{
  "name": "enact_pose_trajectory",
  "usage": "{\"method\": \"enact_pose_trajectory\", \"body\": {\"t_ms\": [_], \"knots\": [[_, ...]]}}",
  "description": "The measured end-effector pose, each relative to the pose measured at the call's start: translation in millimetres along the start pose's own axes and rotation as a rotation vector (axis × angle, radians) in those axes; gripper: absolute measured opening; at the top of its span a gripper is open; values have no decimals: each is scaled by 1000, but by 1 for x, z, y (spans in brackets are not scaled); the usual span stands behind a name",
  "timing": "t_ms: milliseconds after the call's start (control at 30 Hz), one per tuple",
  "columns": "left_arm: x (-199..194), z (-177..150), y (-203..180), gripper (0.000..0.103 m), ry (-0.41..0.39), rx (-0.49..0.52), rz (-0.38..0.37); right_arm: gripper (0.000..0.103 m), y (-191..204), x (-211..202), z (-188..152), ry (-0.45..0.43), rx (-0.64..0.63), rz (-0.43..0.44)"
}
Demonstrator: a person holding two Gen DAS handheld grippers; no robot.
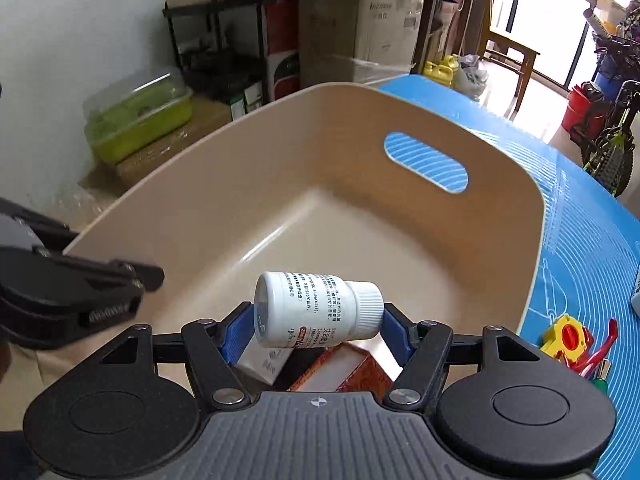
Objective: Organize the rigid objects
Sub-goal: 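Carry the pill bottle with the right tool into the basket and release, then move the right tool to the table and grasp the green bottle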
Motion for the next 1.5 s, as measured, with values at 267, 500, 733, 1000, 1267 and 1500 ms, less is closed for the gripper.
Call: {"method": "enact_pose_trajectory", "body": {"t_ms": [267, 500, 733, 1000, 1267, 1500], "knots": [[0, 0, 0, 15, 1, 1, 2, 76, -9, -22, -3, -42, 38, 20], [0, 1, 0, 15, 1, 0, 1, 80, -48, -59, 4, -140, 140, -6], [0, 1, 0, 16, 1, 0, 1, 81, -111, -88, -6, -204, 282, -86], [0, 1, 0, 16, 1, 0, 1, 81, -187, -81, -47, -183, 418, -251], [0, 1, 0, 16, 1, 0, 2, 79, -228, -54, -86, -126, 483, -378], [0, 0, -1, 16, 2, 2, 4, 74, -252, -17, -109, -59, 525, -395]]}}
Point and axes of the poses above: each gripper's, at about its wrist camera, not at the fingertips, and x roughly the way its jaws point, y to its left, z to its top, the point moved 3 cm from there along x, roughly the way its jaws point, and after that the axes turned 1 degree about -x, right-handed, at the moved point
